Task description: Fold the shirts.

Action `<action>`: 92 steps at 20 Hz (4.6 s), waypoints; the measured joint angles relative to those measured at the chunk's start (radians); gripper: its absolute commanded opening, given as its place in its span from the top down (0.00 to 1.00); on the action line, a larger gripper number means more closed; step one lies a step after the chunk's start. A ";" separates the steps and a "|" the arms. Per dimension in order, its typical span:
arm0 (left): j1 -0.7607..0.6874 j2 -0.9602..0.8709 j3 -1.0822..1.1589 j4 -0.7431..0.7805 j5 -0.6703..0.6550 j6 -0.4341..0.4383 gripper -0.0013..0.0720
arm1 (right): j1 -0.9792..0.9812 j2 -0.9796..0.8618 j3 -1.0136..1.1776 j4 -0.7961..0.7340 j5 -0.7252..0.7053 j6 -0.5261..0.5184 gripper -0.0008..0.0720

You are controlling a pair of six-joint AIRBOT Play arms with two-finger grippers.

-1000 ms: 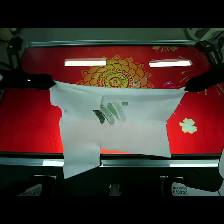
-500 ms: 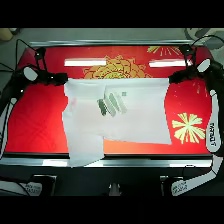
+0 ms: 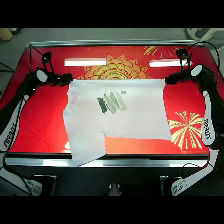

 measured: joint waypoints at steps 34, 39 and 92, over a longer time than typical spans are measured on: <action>0.189 0.534 -0.800 -0.081 -0.581 0.140 0.34 | -0.168 0.288 -0.438 -0.103 0.737 -0.043 0.41; 0.181 0.649 -1.036 -0.229 -0.462 0.203 0.34 | -0.178 0.341 -0.547 -0.098 0.696 -0.060 0.43; 0.097 0.251 -0.348 -0.180 -0.238 0.105 0.95 | 0.036 -0.006 -0.056 -0.063 0.328 0.031 0.96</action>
